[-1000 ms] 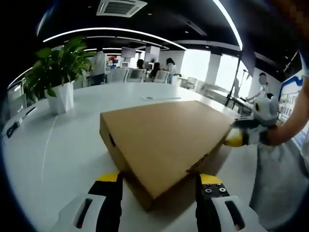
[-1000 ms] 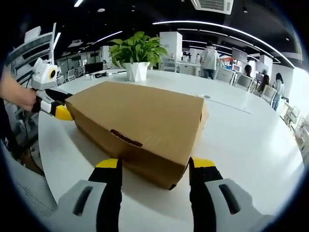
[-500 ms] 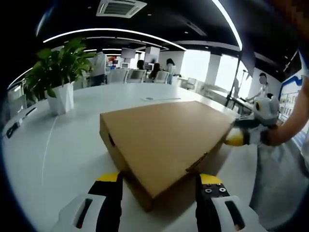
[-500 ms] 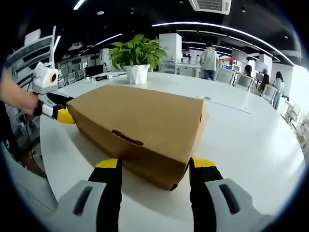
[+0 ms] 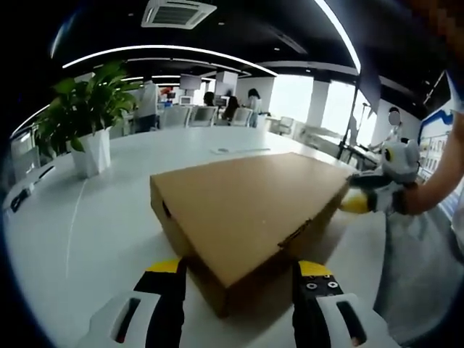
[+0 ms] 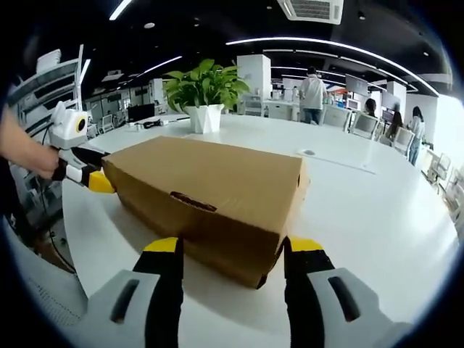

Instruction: Operate the shoe box by opening the lid, removing the specified soft item, and placing it in the target area until the item is outside and the box remains undamaged.

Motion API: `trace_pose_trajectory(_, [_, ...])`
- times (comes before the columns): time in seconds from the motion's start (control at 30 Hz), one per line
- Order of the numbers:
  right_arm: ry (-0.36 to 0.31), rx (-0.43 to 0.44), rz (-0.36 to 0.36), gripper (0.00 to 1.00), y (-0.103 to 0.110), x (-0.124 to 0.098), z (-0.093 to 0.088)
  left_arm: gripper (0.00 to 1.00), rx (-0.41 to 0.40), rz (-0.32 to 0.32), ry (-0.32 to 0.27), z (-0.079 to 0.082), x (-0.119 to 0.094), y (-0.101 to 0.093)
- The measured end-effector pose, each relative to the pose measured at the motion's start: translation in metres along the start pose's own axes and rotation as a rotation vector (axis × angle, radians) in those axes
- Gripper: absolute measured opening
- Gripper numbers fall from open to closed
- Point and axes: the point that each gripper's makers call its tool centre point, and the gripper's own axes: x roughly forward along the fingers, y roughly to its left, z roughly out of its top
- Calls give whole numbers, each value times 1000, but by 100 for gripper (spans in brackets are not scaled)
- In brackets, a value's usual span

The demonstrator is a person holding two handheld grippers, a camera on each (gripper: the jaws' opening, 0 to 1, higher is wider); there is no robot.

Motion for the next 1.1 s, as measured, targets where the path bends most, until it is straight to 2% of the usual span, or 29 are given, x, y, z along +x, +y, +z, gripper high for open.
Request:
trace_pose_trajectory(0.13, [-12, -3, -4, 50, -2, -2, 3, 56, 6, 8, 1, -2, -2, 4])
trace_pose_trajectory(0.27, [-17, -2, -4, 50, -3, -4, 6, 62, -21, -6, -15, 4, -2, -1])
trace_pose_trajectory(0.47, [-32, -10, -18, 49, -7, -11, 15, 62, -20, 3, -11, 3, -2, 0])
trace_pose_trajectory(0.53, [-47, -55, -22, 50, -8, -13, 20, 62, -16, 4, -10, 4, -2, -3])
trace_pose_trajectory(0.7, [-65, -79, -20, 49, -7, -17, 29, 62, -17, 10, -14, 4, -3, -3])
trace_pose_trajectory(1.1, [-94, -93, -29, 48, -8, -24, 45, 61, -8, 15, -28, 12, -6, 0])
